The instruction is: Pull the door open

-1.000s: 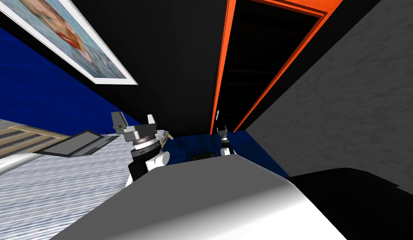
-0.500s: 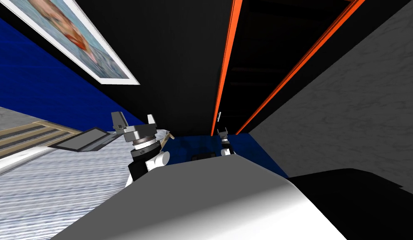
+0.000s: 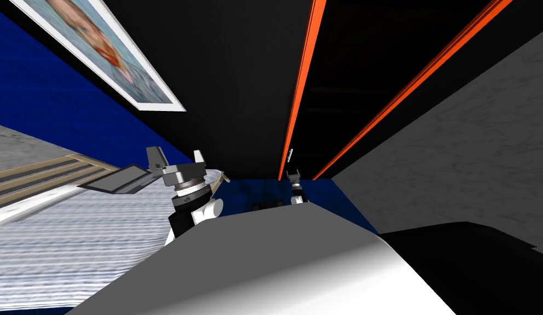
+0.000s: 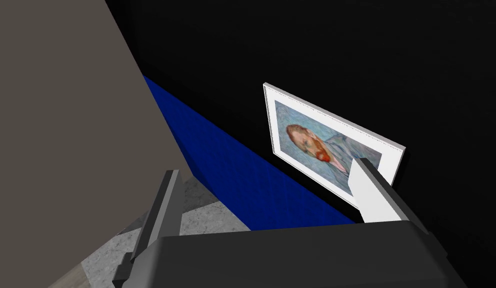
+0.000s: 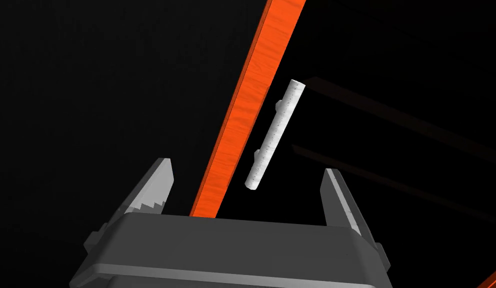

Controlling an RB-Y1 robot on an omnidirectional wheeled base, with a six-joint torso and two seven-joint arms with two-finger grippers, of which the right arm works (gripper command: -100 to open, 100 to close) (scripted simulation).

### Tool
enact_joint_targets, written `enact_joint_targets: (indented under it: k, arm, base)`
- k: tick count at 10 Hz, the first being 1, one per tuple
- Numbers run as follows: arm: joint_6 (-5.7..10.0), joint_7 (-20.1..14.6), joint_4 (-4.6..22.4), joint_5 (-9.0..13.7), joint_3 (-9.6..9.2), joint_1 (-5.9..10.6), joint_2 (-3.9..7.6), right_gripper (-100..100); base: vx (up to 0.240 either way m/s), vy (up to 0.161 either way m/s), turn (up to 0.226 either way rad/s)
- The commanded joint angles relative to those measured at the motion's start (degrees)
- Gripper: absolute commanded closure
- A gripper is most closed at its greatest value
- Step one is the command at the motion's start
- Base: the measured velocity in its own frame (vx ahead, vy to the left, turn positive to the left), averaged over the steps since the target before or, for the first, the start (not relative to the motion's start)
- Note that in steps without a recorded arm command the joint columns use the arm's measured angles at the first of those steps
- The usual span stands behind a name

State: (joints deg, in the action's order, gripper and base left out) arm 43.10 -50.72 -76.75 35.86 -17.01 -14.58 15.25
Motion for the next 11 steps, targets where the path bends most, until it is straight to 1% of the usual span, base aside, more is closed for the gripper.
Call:
enact_joint_targets:
  k: [1,7,8,9,10,11]
  arm:
    - [0.84,-2.0,1.4,1.3,-0.40,0.01,0.64,-100]
    - [3.10,-7.9,7.0,5.5,-1.72,1.20,1.91,-100]
    - [3.76,-9.6,8.6,6.8,-2.10,1.55,2.28,-100]
    - [4.09,-10.5,9.4,7.4,-2.30,1.73,2.46,-100]
    - [4.74,-12.2,11.0,8.6,-2.68,2.07,2.82,-100]
    - [5.01,-12.9,11.7,9.1,-2.83,2.21,2.97,-100]
  base:
    - [0.083,-0.037,0.087]
    - [0.076,-0.049,0.086]
    - [0.103,-0.066,0.156]
    - [0.116,-0.083,0.110]
    - [0.109,-0.100,0.114]
    - [0.089,-0.091,0.076]
